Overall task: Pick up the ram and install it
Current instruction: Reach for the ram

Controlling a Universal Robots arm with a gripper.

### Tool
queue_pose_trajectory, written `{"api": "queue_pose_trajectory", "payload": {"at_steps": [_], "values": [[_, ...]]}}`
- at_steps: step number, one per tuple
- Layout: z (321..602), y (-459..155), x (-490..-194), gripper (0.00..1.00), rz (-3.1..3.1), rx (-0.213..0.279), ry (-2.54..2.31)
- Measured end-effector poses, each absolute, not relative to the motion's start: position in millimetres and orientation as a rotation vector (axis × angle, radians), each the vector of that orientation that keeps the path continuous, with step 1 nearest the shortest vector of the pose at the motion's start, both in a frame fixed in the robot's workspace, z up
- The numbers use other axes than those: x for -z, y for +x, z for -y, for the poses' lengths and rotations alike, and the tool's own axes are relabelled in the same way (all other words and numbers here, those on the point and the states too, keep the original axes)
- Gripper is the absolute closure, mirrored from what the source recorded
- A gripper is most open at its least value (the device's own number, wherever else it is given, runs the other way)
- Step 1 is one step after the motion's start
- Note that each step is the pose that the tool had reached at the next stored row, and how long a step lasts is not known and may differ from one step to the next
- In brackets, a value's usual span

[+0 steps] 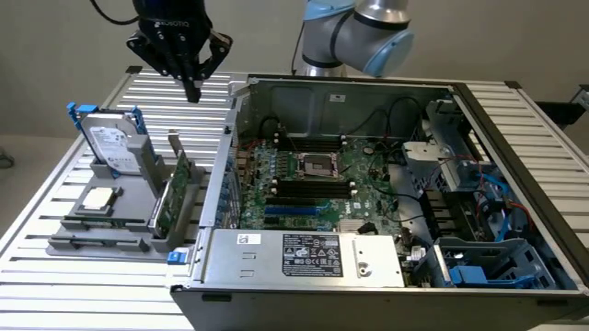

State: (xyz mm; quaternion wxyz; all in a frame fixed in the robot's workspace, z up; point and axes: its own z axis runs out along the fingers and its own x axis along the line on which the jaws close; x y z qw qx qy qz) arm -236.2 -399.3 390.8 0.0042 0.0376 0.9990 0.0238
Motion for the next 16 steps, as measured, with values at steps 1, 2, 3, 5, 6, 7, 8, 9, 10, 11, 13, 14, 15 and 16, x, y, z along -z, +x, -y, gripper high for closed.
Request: {"api": "queue_pose_trajectory", "payload": {"at_steps": [1,2,3,5,6,7,8,9,10,11,13,14,15,16], "values": [[400,-241,-391,0.89,-3.130,-0.074,0.118],[400,-245,-391,0.89,-3.130,-0.074,0.118],[400,-250,-391,0.89,-3.130,-0.074,0.118],[401,-259,-390,0.89,-3.130,-0.075,0.118],[401,-263,-390,0.89,-3.130,-0.075,0.118],[402,-268,-390,0.89,-3.130,-0.074,0.118],[403,-272,-390,0.89,-3.130,-0.074,0.118],[403,-277,-390,0.89,-3.130,-0.074,0.118],[404,-281,-389,0.89,-3.130,-0.074,0.118],[405,-286,-389,0.89,-3.130,-0.074,0.118],[406,-293,-388,0.89,-3.131,-0.075,0.118],[407,-296,-387,0.89,-3.132,-0.074,0.118],[408,-298,-386,0.89,-3.133,-0.074,0.118],[408,-300,-386,0.89,-3.135,-0.074,0.118]]}}
